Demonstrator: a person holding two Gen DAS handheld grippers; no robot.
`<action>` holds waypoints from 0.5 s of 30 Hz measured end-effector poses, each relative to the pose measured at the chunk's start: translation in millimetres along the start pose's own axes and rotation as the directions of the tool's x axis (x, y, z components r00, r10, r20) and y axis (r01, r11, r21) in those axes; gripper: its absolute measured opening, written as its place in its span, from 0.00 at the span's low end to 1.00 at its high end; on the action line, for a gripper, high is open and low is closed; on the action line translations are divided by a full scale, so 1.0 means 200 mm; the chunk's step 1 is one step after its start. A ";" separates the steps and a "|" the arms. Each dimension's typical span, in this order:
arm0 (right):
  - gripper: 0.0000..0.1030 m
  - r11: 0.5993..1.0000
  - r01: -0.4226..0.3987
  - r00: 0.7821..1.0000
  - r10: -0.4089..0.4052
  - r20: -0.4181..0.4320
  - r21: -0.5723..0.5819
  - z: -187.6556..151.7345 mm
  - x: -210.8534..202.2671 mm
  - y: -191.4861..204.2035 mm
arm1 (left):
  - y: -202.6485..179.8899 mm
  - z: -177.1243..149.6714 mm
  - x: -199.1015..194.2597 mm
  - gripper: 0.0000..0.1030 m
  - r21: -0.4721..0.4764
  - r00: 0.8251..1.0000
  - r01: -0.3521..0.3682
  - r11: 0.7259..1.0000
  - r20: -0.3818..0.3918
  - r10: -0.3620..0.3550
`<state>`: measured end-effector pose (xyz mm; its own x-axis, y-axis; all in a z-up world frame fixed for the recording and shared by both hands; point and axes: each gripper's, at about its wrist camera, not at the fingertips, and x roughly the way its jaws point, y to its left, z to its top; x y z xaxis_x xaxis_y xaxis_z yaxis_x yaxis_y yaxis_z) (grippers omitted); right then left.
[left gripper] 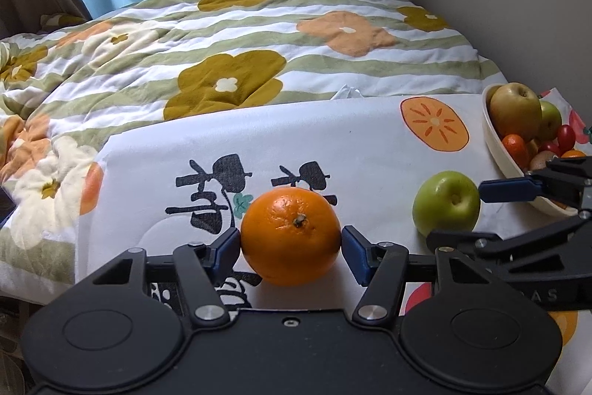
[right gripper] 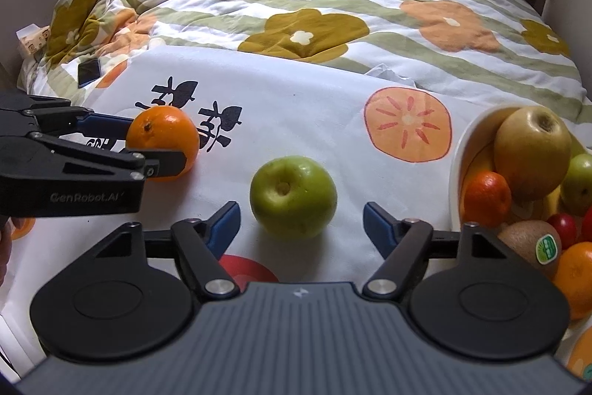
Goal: Organize fruits
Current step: 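Grasp the orange with the left tool while the right tool grasps the green apple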
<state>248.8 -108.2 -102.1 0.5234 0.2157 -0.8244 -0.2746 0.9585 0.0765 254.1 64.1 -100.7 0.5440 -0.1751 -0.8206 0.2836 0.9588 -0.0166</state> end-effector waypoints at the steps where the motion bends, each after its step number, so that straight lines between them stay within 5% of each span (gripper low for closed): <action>1: 0.82 1.000 -0.001 1.000 0.001 0.000 -0.003 0.00 0.00 0.00 | 0.00 0.00 0.00 0.62 0.000 1.000 -0.002 1.000 -0.001 0.002; 7: 0.81 1.000 -0.007 1.000 0.007 0.006 -0.023 0.02 0.01 0.02 | 0.00 -0.02 -0.02 0.62 -0.003 1.000 -0.013 1.000 -0.003 0.013; 15: 0.67 0.999 -0.006 1.000 0.007 0.010 -0.051 0.04 0.02 0.03 | -0.01 -0.05 -0.06 0.62 -0.011 1.000 -0.028 1.000 0.002 0.028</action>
<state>256.3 -100.4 -100.9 0.5292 0.2239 -0.8184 -0.3184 0.9465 0.0531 239.7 67.4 -97.5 0.5530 -0.1487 -0.8198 0.2597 0.9657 0.0000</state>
